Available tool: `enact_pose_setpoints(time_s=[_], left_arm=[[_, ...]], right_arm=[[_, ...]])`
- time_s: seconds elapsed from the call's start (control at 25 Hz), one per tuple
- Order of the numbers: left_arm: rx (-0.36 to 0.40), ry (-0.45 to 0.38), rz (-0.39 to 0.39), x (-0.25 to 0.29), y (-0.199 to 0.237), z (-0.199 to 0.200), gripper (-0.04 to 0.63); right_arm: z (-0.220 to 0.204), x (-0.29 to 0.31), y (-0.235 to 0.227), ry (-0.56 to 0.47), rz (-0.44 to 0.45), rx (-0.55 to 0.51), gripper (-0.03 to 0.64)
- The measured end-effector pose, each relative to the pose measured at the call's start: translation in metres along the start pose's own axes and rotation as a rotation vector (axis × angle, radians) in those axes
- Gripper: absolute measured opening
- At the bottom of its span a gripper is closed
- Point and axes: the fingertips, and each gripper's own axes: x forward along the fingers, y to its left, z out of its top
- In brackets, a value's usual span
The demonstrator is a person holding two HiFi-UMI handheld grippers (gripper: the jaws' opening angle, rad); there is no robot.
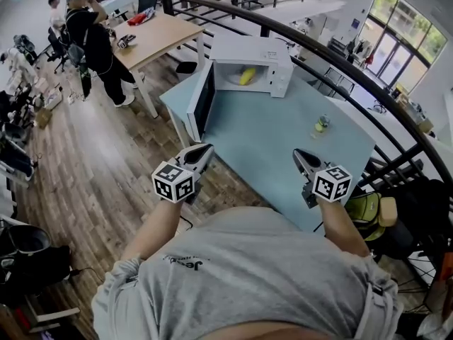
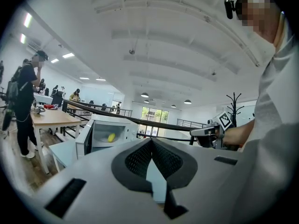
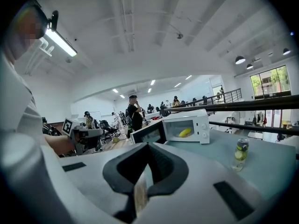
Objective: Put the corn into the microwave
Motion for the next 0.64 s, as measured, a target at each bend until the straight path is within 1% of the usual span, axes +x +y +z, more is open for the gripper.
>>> enact_pose_setpoints(time_s=[0.64], left_arm=[[-0.012, 0.009, 0.000, -0.0022, 0.0083, -0.0036, 0.018]], right_arm=[[-0.0008, 0.0050, 0.0040, 0.012, 0.008, -0.020, 0.017]])
